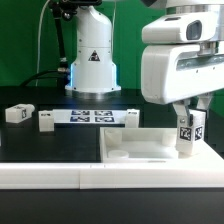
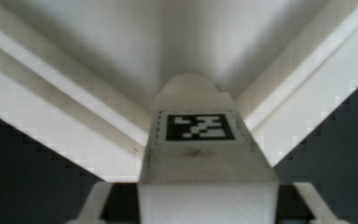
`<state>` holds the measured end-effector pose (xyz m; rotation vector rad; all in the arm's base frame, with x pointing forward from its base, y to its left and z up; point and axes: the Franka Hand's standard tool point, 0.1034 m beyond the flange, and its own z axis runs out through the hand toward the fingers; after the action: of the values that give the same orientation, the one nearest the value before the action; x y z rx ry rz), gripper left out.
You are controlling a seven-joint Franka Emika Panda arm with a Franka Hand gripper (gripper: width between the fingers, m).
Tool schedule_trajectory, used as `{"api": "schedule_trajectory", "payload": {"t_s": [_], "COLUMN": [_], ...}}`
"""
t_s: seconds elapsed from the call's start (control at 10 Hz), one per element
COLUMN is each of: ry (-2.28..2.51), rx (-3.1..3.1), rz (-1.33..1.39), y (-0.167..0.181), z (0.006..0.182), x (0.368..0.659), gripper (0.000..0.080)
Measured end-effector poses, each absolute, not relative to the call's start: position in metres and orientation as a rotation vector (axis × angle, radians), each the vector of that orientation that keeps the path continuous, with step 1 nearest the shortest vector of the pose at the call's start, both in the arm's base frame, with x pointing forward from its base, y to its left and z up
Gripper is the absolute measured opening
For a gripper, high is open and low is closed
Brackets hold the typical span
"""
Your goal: Assemble one leg
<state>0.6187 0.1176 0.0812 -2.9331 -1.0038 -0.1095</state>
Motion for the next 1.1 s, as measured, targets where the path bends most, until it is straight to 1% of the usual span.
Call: {"api": "schedule_trajectory", "payload": {"t_s": [0.2, 0.6, 1.1], "ry": [-0.866, -0.176, 0.567], "rx": [-2.971, -3.072, -3.025], "rz": [-0.106, -0.075, -0.066], "y": [0.1185, 0.1188, 0.1178], "z": [0.0811, 0.0814, 0.0783], "x": [0.6185, 0.6182, 0.6163], "gripper": [0.029, 0.029, 0.0291]}}
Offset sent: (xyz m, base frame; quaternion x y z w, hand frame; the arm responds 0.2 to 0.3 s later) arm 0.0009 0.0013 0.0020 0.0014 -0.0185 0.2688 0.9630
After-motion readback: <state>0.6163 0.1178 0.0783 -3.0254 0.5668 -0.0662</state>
